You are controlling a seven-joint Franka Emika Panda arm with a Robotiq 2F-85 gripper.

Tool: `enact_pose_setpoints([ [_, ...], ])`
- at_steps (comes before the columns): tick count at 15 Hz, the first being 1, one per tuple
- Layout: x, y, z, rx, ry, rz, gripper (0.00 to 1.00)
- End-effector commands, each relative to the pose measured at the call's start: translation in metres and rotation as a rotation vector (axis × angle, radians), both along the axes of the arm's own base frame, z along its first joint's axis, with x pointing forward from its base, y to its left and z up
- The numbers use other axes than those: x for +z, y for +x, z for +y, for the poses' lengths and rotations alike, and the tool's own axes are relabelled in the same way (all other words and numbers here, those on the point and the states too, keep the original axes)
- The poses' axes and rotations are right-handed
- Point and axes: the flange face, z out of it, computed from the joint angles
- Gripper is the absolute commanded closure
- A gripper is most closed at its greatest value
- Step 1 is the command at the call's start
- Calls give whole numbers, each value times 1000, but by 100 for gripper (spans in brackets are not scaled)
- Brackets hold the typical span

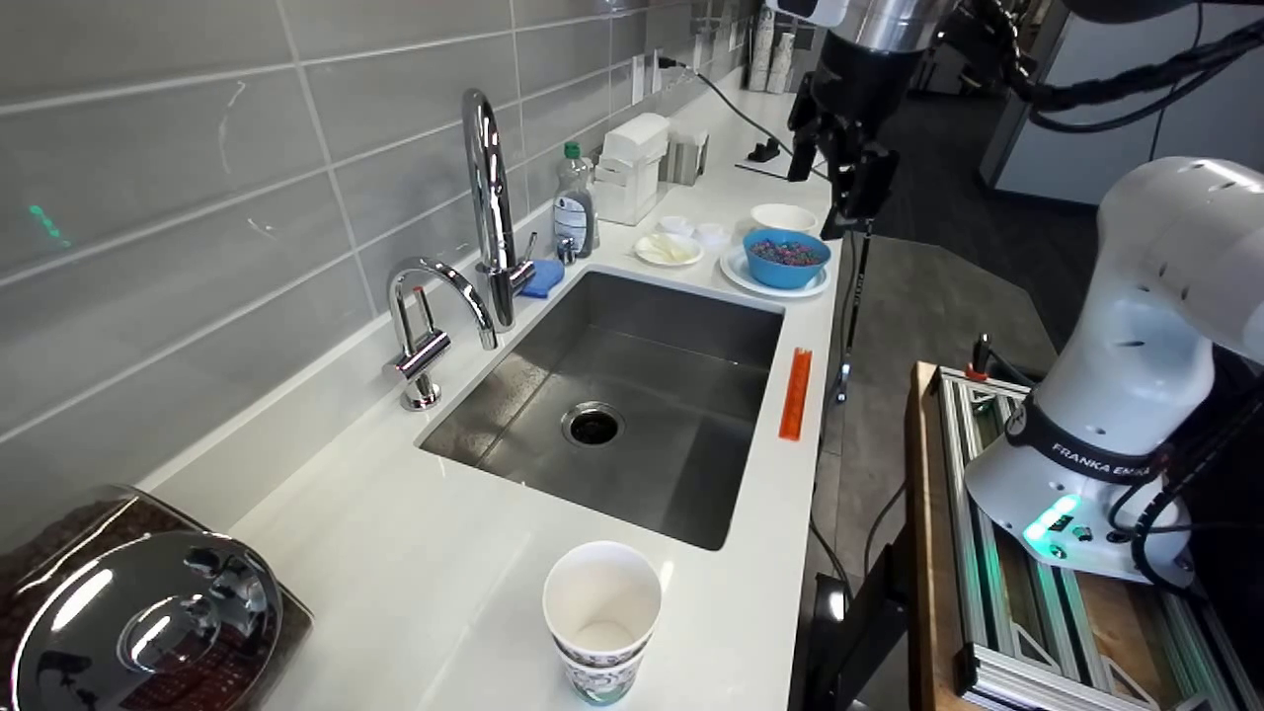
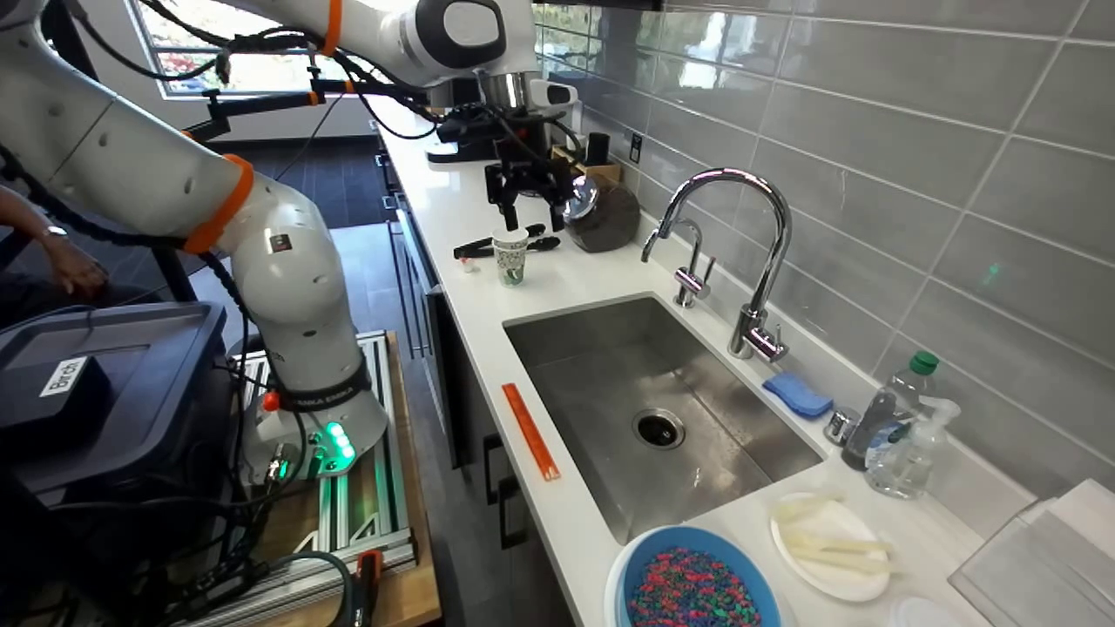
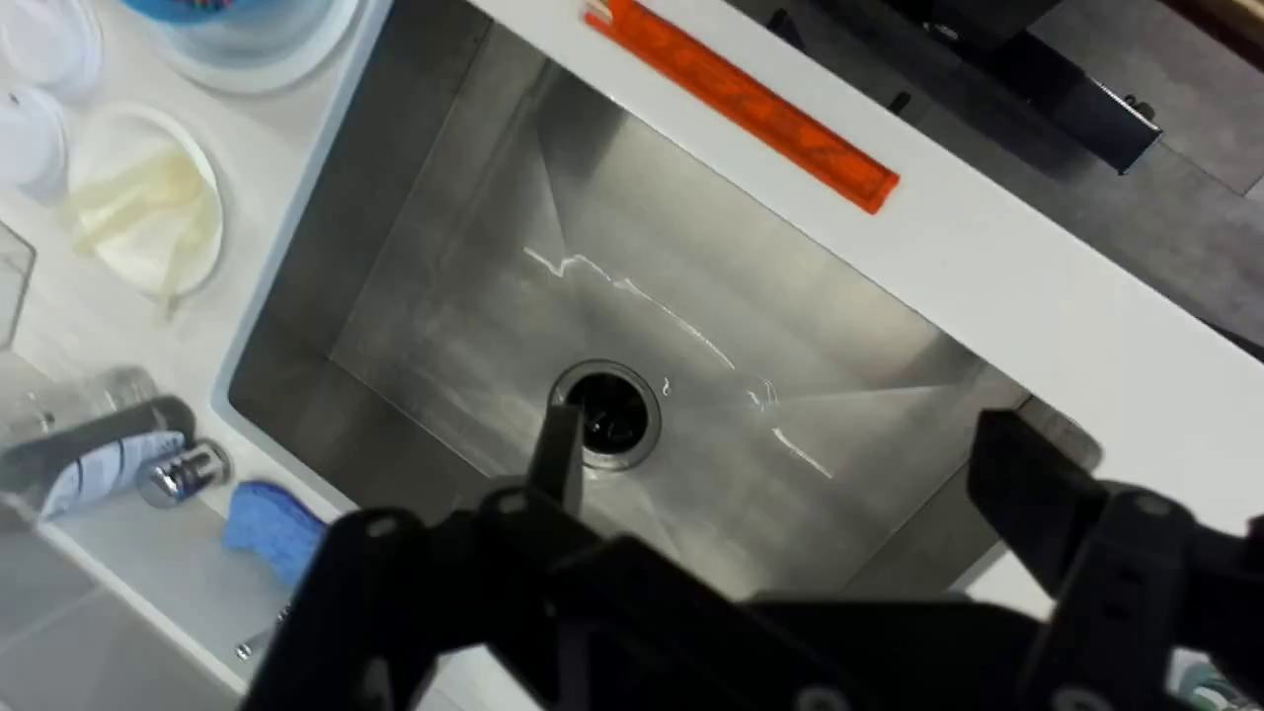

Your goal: Remove the cup from the other cup and put it on the table

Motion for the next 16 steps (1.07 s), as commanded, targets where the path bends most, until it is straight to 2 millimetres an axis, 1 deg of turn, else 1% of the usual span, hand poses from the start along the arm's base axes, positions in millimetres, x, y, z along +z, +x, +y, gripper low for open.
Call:
enact_pose_setpoints([
  [1, -21, 11, 51, 138, 18, 13, 0],
  [2, -9, 5, 30, 81, 2, -8, 0],
  [3, -15, 6, 42, 111, 3, -3, 0],
  [4, -19, 6, 48, 125, 2, 5, 0],
  [9, -21, 9, 49, 129, 3, 12, 0],
  [10, -22, 12, 57, 157, 11, 13, 0],
  [13, -28, 14, 104, 286, 14, 31, 0],
  [16, -29, 12, 146, 386, 28, 11, 0],
])
